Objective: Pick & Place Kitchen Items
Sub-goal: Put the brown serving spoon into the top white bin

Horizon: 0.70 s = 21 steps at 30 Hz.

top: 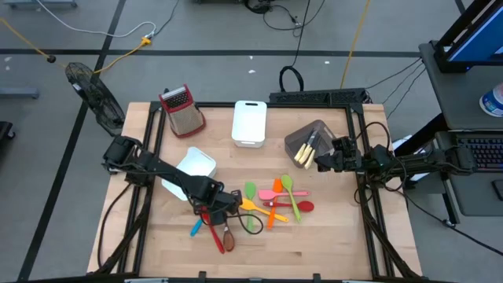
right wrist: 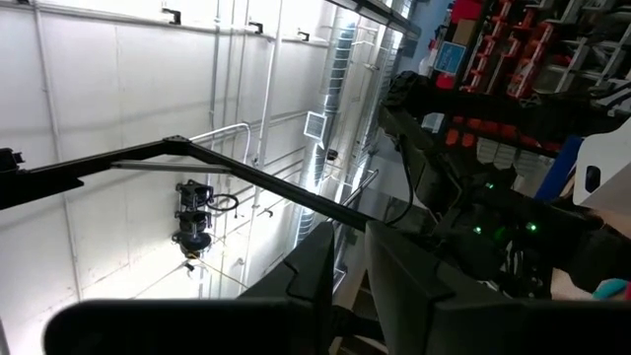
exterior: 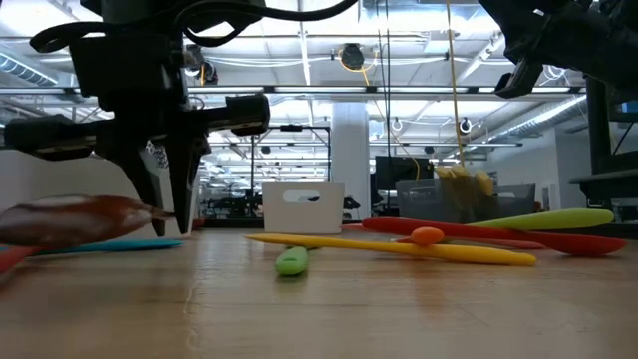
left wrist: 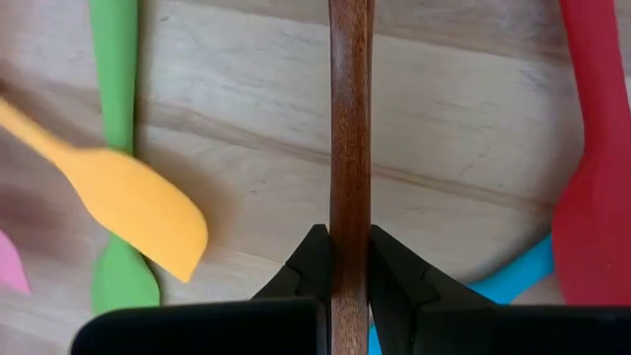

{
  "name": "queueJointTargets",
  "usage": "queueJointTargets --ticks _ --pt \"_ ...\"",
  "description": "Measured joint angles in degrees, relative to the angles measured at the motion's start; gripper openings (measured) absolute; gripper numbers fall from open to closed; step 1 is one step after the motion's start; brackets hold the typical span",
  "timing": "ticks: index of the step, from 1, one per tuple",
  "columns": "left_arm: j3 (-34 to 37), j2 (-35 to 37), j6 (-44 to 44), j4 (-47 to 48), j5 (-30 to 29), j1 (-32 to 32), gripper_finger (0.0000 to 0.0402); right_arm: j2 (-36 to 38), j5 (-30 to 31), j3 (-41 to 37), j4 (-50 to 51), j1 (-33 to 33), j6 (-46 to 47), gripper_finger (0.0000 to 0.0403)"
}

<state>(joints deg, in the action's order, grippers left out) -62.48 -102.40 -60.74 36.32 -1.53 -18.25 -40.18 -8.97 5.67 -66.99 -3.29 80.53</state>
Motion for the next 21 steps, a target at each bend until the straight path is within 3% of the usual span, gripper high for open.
queueJointTargets --ticks 21 --pt "0.0 0.0 2.3 -0.3 0.2 0.7 0.0029 0.0 0.2 0.0 0.0 0.0 0.0 0.0059"
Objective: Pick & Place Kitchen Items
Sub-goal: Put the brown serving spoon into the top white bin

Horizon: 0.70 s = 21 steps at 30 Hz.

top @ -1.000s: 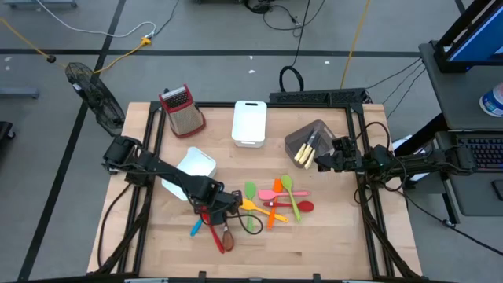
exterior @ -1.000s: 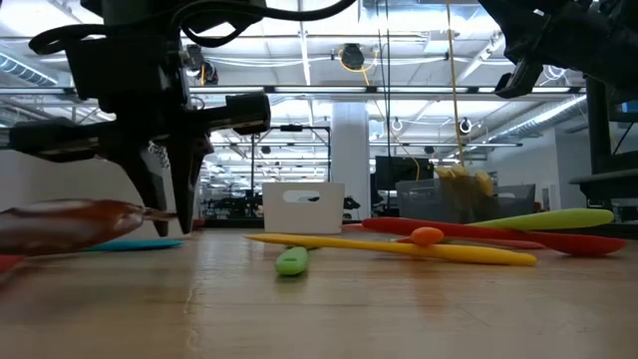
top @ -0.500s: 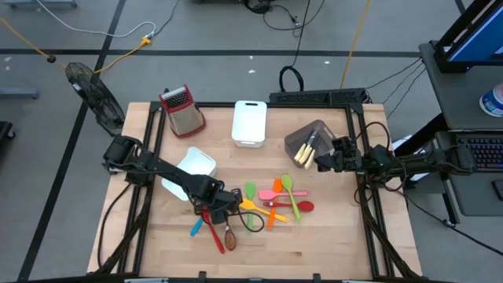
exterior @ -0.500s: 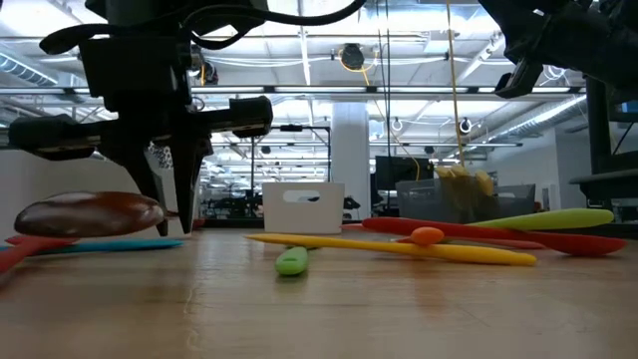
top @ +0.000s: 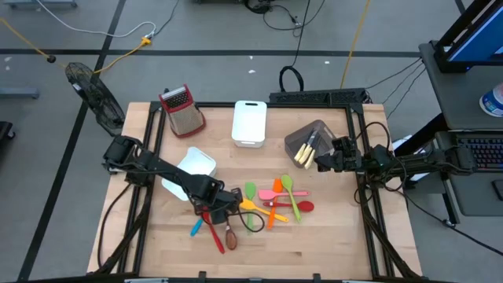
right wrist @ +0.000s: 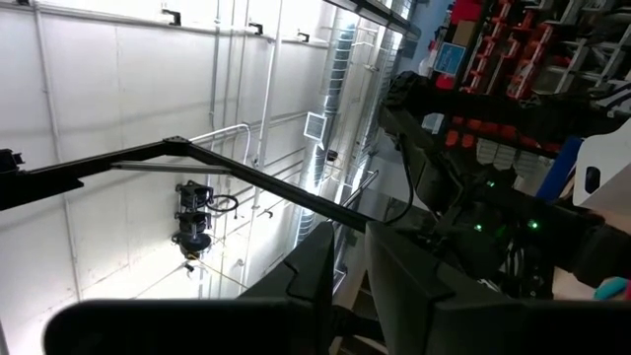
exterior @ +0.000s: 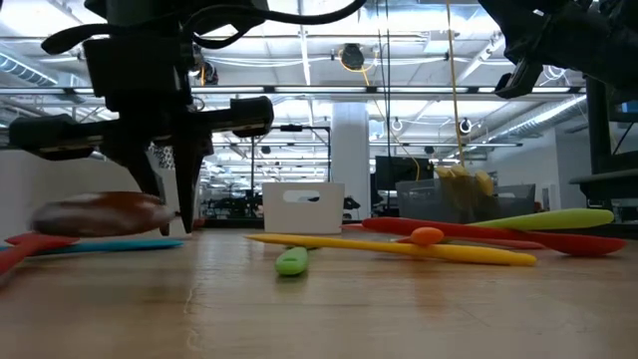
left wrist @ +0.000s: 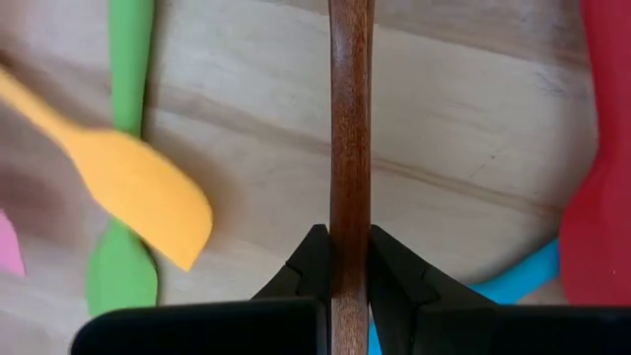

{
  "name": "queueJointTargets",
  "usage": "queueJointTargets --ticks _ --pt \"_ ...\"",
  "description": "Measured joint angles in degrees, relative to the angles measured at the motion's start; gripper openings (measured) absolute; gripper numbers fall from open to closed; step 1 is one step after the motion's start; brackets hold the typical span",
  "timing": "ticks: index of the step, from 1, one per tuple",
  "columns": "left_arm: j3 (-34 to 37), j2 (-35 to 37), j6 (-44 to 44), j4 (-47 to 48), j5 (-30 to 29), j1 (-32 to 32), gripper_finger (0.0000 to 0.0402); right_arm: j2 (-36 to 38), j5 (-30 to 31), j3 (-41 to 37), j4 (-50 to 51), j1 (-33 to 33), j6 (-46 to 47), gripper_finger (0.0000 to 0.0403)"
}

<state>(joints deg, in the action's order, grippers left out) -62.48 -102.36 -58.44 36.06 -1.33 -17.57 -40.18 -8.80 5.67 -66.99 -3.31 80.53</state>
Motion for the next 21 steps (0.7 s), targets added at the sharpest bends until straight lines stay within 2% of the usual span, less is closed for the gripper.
queueJointTargets --ticks 8,21 --pt "-0.8 0.1 7.3 -0.2 -0.2 0.9 0.0029 0.0 0.0 0.0 0.0 0.0 0.9 0.0059" --pt "-9.6 0.1 18.9 -0.2 2.8 3.5 0.0028 0.0 -1.4 0.0 0.0 0.0 0.6 0.0059"
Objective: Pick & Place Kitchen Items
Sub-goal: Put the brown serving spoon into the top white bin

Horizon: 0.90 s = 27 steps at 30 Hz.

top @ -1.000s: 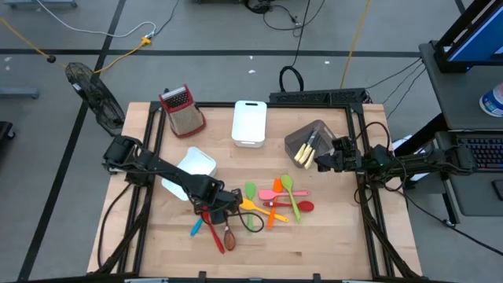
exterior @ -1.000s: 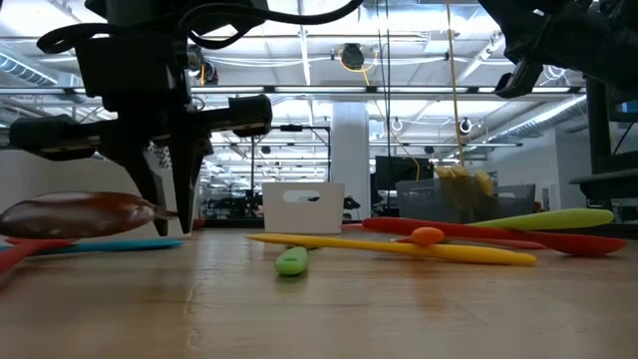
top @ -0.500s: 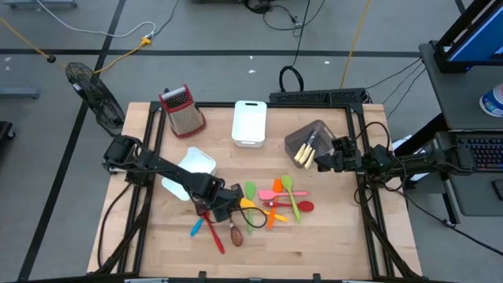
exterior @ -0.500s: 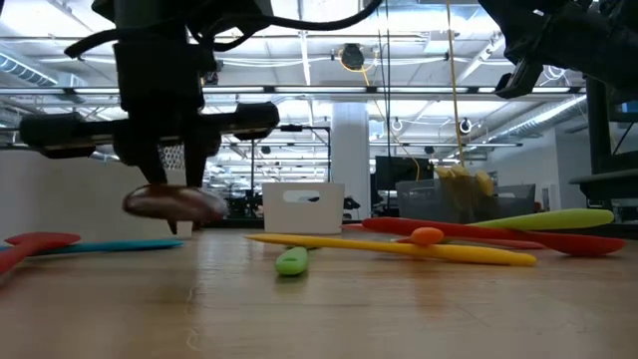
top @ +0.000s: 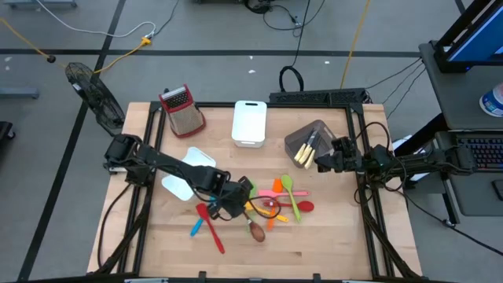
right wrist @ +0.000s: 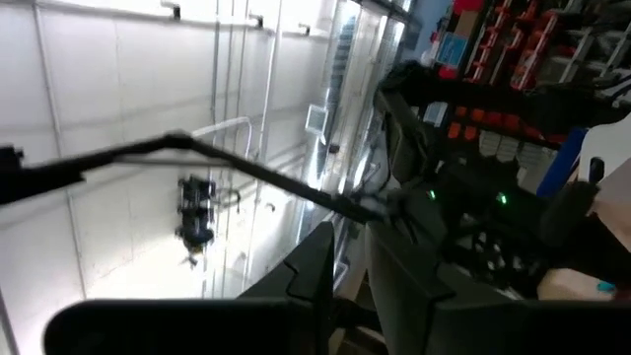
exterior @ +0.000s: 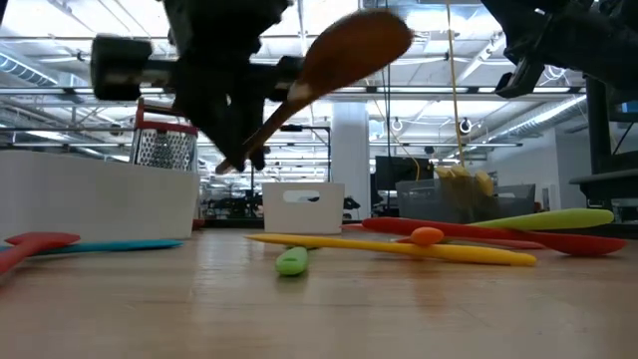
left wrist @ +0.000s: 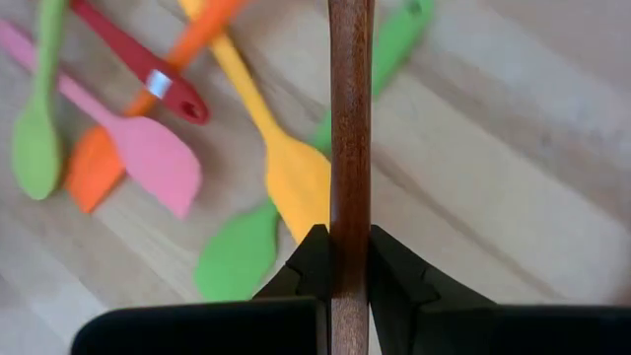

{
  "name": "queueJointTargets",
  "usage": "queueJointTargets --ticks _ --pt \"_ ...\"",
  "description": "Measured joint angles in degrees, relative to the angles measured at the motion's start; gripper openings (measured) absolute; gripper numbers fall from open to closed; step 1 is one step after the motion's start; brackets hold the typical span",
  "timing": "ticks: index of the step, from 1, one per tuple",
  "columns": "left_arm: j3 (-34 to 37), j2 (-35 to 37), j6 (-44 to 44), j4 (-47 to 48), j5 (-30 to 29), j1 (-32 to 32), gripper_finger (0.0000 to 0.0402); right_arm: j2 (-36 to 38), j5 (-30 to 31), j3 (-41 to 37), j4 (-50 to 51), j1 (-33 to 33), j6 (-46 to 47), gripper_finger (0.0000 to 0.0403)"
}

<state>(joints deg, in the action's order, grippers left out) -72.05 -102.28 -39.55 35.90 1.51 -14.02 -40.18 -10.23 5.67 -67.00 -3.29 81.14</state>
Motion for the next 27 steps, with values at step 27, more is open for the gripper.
queueJointTargets --ticks 27 --pt "-12.0 0.0 49.6 -29.1 17.7 10.1 0.0028 0.0 -11.1 0.0 -0.6 0.0 -9.6 0.0059"
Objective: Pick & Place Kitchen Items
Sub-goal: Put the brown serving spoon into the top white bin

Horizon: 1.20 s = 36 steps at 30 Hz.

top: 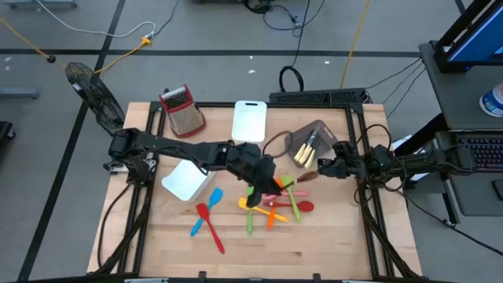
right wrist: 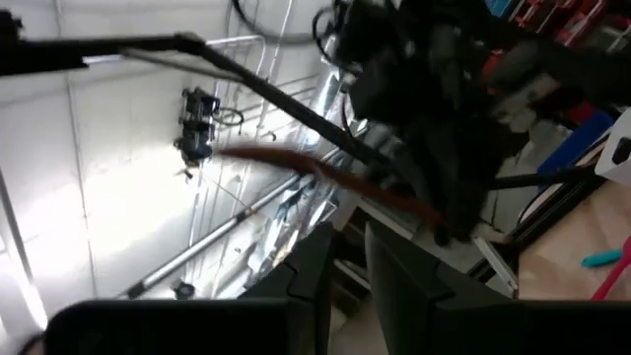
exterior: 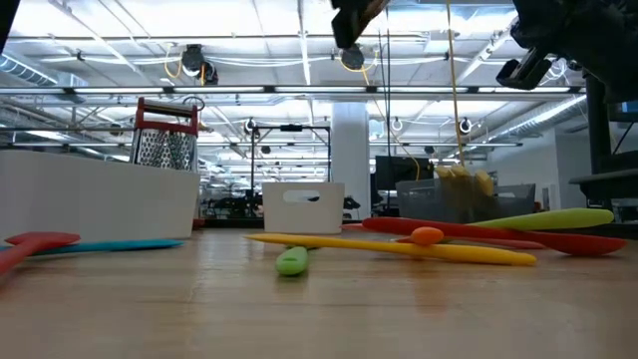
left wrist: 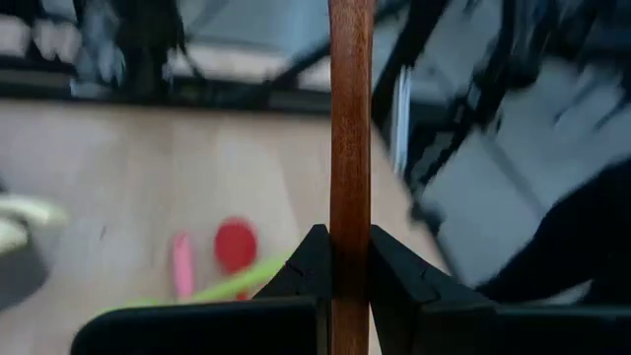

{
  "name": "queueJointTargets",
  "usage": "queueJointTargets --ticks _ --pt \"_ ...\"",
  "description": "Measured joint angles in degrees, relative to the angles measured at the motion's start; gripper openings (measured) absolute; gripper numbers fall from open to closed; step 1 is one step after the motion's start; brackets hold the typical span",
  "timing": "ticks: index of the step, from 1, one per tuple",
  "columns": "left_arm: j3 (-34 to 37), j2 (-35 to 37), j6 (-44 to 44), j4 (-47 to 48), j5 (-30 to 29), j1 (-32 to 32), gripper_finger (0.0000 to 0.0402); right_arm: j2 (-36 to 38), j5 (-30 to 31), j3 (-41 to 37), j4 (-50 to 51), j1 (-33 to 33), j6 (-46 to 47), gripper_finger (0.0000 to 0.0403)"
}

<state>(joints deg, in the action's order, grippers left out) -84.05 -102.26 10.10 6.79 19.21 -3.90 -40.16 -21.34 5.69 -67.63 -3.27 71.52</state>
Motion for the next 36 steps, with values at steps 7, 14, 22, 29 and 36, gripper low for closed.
queueJointTargets --ticks 7,14,22,29,36 --pt "0.0 0.0 16.0 -12.0 5.5 4.2 0.0028 0.0 0.2 0.0 -1.2 0.0 -8.9 0.0059" --pt "0.0 0.0 28.5 -23.1 11.3 6.3 0.0028 -0.6 9.5 0.6 -1.0 0.0 -17.5 0.0059" --pt "0.0 0.0 32.3 -27.0 11.4 6.3 0.0028 -5.0 9.1 10.8 6.1 1.5 -30.4 0.0063" --pt "0.0 0.0 33.7 -27.8 12.3 6.1 0.0028 -9.6 4.6 18.0 12.8 2.7 -36.9 0.0126" --pt "0.1 0.0 33.5 -27.9 12.3 4.7 0.0028 -12.8 4.9 21.5 12.7 2.7 -38.1 0.0211"
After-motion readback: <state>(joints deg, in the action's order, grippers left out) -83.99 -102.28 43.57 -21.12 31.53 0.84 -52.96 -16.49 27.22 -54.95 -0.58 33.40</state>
